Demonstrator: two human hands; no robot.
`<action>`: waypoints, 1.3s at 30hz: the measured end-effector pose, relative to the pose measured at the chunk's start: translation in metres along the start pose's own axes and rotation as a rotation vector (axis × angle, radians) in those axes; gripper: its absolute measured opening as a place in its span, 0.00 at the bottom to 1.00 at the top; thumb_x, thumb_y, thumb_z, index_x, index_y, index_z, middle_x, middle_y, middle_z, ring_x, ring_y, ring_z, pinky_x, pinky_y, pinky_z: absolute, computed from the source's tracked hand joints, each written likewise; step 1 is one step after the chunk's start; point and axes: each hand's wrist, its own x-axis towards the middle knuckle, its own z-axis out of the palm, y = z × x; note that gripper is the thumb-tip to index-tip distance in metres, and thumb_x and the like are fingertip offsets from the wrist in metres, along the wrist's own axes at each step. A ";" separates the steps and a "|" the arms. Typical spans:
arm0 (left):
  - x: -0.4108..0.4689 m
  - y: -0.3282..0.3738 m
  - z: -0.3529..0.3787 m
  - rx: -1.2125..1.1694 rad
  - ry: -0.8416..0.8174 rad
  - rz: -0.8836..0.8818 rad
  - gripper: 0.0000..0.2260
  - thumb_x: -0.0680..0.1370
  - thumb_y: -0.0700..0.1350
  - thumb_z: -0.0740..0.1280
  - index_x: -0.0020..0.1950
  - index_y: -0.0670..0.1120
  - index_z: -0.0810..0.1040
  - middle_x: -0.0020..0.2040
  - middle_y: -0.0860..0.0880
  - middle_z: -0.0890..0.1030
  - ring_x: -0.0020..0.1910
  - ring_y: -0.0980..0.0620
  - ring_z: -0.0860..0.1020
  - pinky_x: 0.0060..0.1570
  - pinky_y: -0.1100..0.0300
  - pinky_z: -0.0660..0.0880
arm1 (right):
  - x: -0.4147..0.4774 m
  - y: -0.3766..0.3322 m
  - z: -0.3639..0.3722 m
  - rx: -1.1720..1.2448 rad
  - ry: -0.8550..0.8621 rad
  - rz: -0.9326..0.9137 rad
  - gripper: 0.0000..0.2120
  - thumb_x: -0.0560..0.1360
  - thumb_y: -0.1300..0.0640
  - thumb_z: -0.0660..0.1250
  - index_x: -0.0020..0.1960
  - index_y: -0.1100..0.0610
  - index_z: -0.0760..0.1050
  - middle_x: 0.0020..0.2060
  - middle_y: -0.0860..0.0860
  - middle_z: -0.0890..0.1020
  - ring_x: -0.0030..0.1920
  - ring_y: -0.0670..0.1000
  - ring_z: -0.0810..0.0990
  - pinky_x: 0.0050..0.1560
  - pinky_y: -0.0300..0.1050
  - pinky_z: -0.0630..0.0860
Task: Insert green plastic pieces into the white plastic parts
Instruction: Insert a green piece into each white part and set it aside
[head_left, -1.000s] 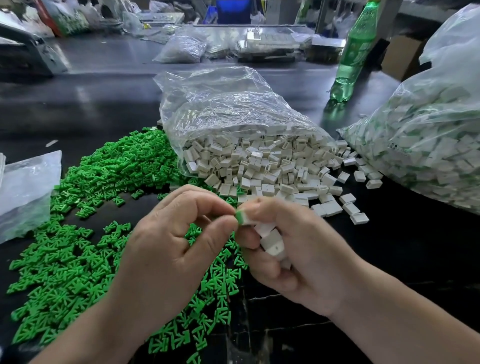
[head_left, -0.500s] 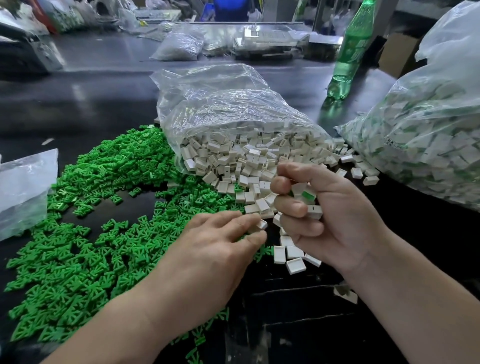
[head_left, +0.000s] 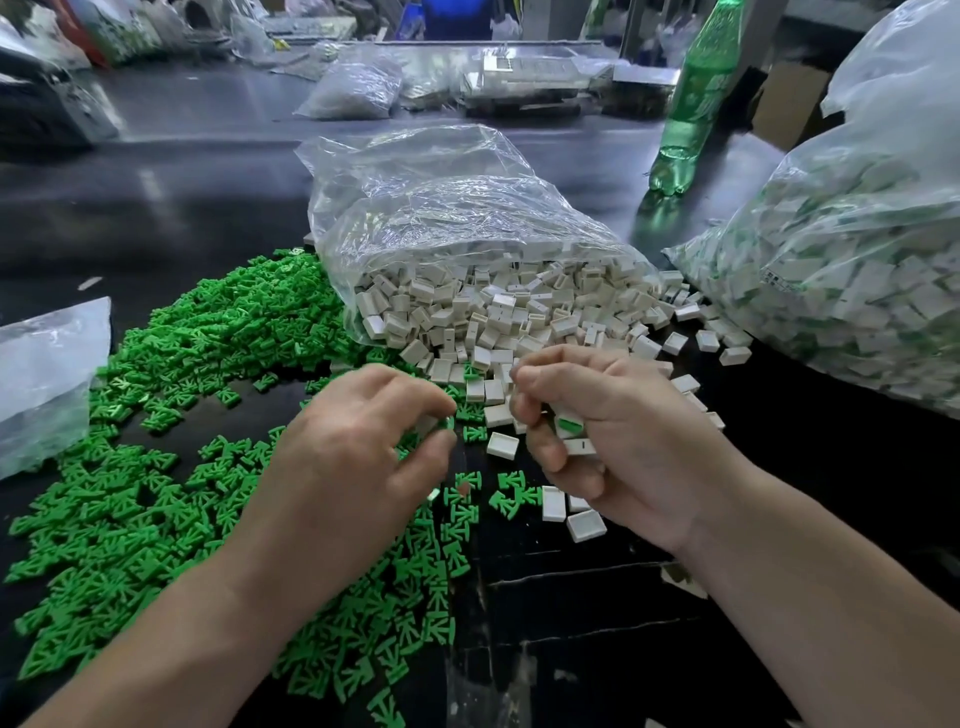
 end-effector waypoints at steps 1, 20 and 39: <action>0.000 0.001 -0.001 -0.061 0.032 -0.033 0.06 0.75 0.50 0.70 0.52 0.55 0.80 0.47 0.61 0.78 0.46 0.62 0.76 0.42 0.74 0.69 | -0.001 0.001 0.001 -0.035 -0.006 0.001 0.01 0.78 0.62 0.69 0.48 0.57 0.77 0.36 0.54 0.78 0.25 0.48 0.72 0.19 0.35 0.62; -0.007 0.021 0.000 -0.596 0.144 -0.033 0.08 0.77 0.40 0.70 0.52 0.51 0.82 0.45 0.53 0.83 0.44 0.53 0.83 0.40 0.70 0.77 | -0.008 0.014 0.021 -0.144 -0.127 -0.020 0.10 0.83 0.54 0.64 0.55 0.56 0.82 0.39 0.55 0.79 0.26 0.46 0.72 0.20 0.35 0.64; -0.008 0.020 -0.005 -0.997 0.095 -0.240 0.09 0.72 0.45 0.71 0.51 0.53 0.84 0.41 0.46 0.85 0.39 0.52 0.84 0.39 0.67 0.78 | -0.011 0.007 0.021 -0.019 -0.128 -0.056 0.03 0.71 0.57 0.72 0.43 0.51 0.79 0.35 0.55 0.81 0.22 0.47 0.72 0.19 0.33 0.62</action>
